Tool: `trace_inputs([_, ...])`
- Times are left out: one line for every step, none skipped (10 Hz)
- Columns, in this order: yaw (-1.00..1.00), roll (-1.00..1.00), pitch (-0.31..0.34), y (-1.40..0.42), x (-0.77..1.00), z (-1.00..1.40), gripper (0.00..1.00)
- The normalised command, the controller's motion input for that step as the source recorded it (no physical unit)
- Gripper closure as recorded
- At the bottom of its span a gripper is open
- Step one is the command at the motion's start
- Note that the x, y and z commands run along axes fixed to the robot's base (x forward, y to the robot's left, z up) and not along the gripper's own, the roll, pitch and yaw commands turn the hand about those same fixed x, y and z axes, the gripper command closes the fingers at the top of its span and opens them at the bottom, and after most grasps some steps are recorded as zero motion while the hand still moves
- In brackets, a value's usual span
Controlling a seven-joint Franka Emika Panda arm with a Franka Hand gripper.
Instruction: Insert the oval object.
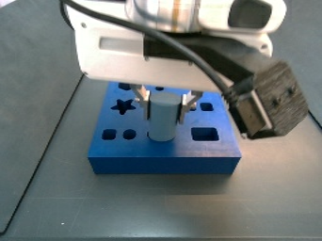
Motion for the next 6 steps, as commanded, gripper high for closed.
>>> trace_inputs([-0.01,-0.05,-0.087,0.01,0.0,-0.37,1.0])
trace_inputs([0.0,-0.01,-0.084,0.0,0.0,-0.32,1.0])
trace_inputs([0.0,-0.03,-0.126,0.0,0.0,-0.31,1.0])
trace_inputs([0.0,-0.06,-0.173,0.0,0.0,-0.28,1.0])
trace_inputs([0.0,-0.04,-0.137,0.0,0.0,-0.21,1.0])
trace_inputs([0.0,0.0,0.0,0.0,0.0,0.0,1.0])
